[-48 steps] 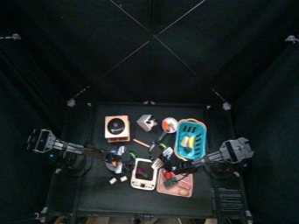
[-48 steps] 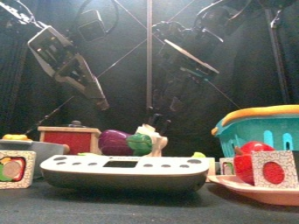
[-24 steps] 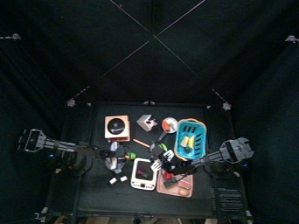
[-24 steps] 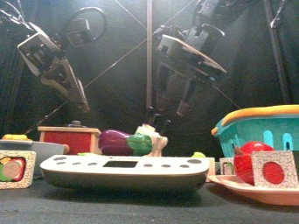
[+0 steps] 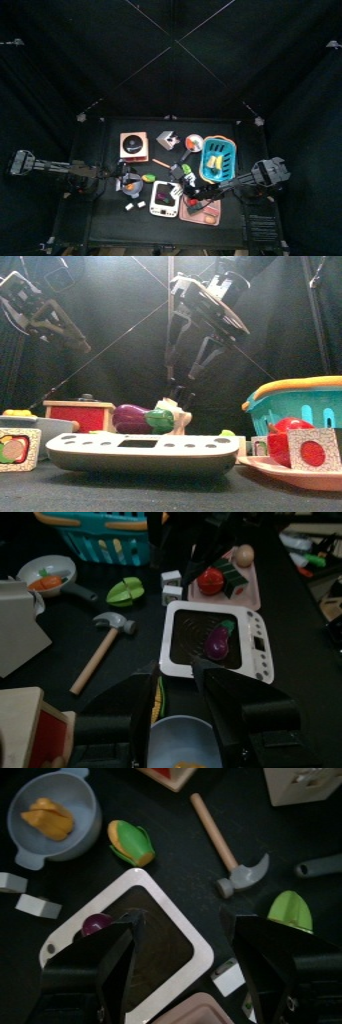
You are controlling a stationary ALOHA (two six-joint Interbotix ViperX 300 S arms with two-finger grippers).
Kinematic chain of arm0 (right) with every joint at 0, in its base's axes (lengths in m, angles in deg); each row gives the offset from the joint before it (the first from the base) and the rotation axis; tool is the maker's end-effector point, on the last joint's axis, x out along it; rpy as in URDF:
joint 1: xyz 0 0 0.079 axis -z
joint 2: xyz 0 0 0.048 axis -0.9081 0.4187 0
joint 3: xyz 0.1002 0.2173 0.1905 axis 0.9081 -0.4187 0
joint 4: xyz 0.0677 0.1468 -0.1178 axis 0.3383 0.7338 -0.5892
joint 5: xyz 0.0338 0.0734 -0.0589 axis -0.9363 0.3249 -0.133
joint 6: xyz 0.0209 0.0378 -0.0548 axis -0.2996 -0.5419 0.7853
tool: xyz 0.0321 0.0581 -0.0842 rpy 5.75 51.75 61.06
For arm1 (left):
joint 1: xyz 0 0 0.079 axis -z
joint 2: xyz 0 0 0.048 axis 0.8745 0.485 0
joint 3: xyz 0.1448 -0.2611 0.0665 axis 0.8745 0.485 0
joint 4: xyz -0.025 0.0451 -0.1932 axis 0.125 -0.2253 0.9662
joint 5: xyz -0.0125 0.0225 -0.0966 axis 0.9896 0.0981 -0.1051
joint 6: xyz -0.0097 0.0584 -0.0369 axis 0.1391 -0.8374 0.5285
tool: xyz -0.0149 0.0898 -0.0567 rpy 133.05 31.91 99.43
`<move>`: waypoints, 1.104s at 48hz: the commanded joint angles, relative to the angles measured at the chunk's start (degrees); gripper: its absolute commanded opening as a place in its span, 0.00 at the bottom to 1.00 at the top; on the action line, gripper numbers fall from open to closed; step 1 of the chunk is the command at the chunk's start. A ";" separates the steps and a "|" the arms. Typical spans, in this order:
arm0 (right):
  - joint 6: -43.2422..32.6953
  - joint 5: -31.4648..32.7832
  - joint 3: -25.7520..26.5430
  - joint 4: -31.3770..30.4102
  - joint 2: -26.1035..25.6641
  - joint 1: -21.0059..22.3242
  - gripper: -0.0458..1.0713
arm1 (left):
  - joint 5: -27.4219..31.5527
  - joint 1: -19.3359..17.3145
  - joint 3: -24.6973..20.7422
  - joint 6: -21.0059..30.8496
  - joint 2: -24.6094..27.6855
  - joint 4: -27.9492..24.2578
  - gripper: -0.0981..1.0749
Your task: Grab eggplant
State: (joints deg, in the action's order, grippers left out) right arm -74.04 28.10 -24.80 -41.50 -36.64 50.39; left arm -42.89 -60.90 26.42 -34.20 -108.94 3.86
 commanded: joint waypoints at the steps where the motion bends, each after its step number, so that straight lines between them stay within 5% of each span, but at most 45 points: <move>1: 0.00 -3.08 1.49 -1.14 -2.29 -0.09 0.88 | -1.14 -0.44 0.44 -0.26 -1.85 0.44 0.72; 28: 0.18 -5.54 6.24 -6.06 5.19 -2.02 0.88 | -0.62 -0.44 7.12 -0.35 -6.42 0.35 0.72; 53: 0.09 -3.16 8.35 -6.33 11.78 -5.10 0.89 | -0.62 -0.44 7.91 -0.26 -7.56 1.23 0.72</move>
State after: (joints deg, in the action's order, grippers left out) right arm -73.96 24.85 -18.12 -47.92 -23.63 45.30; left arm -43.25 -61.25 35.12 -34.37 -116.58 5.00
